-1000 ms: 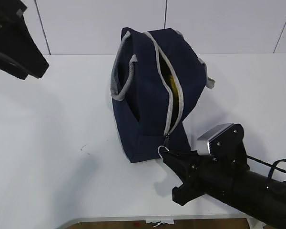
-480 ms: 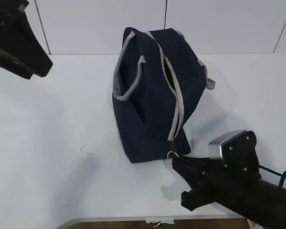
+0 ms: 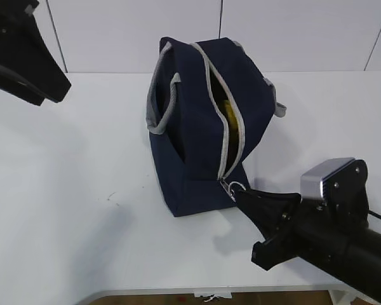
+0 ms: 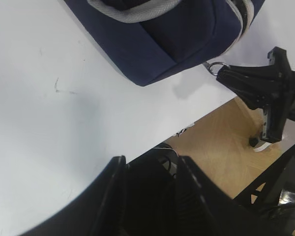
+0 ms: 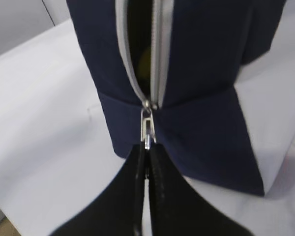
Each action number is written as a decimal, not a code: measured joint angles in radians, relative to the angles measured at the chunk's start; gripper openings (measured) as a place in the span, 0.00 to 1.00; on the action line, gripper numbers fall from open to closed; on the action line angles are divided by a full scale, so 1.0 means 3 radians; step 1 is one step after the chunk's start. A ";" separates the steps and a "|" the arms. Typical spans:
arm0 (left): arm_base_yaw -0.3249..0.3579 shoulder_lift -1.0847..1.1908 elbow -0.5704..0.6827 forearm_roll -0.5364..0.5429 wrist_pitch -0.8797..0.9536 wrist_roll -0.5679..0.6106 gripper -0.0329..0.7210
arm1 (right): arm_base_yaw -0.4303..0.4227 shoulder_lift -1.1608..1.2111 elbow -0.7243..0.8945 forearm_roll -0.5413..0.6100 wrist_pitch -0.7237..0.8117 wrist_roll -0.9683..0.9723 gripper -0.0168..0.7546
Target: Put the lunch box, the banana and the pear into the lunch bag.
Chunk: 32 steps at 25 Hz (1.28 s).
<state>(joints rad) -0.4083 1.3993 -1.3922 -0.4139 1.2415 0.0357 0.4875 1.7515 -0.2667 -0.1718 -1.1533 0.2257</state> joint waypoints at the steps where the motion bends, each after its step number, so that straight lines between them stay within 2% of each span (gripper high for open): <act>1: 0.0000 0.0000 0.0000 0.0000 0.0000 0.0000 0.39 | 0.0000 -0.0043 0.0000 0.0000 0.0000 0.0000 0.02; 8: 0.0000 0.0000 0.0000 -0.0045 0.0000 0.0000 0.39 | 0.0000 -0.0332 0.0000 0.0000 0.0006 0.0000 0.02; 15: 0.0000 0.0000 0.0000 -0.0072 0.0000 0.0000 0.39 | 0.0000 -0.0716 0.0008 0.0000 0.0295 0.0039 0.02; 21: 0.0000 0.0000 0.0000 -0.0072 0.0000 0.0027 0.39 | 0.0000 -0.1015 -0.0264 -0.0130 0.0889 0.0103 0.02; 27: 0.0000 0.0000 0.0000 -0.0015 0.0000 0.0064 0.39 | 0.0000 -0.1120 -0.0767 -0.0387 0.1426 0.0391 0.02; 32: 0.0000 0.0000 0.0000 0.0061 0.0000 0.0150 0.39 | 0.0000 -0.1120 -0.1235 -0.0665 0.2069 0.0676 0.02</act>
<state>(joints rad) -0.4083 1.3993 -1.3922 -0.3957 1.2415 0.0806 0.4875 1.4155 -0.6372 -0.3714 -0.5325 0.4285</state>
